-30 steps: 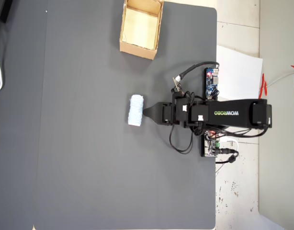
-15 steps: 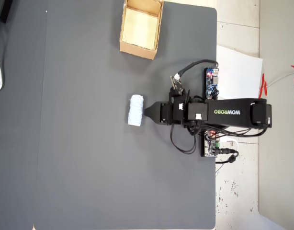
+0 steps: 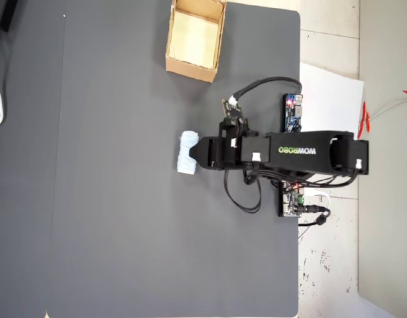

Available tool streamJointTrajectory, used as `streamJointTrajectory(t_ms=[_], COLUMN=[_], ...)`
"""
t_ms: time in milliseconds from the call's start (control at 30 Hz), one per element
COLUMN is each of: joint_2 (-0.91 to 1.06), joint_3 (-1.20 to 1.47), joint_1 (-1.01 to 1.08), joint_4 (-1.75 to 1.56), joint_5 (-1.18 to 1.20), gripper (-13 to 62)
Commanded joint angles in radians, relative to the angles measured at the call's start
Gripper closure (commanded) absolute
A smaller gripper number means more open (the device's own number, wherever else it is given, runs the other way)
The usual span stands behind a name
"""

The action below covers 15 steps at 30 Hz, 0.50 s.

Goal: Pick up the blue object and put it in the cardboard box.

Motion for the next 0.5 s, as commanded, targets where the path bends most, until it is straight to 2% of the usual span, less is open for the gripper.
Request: streamJointTrajectory(t_ms=[0,467], joint_2=[-0.026,-0.29], joint_3=[-0.086,-0.213], joint_1=[0.0,0.017], joint_4=[-0.002,-0.034], joint_5=[0.008,0.015], gripper=[15.7,16.0])
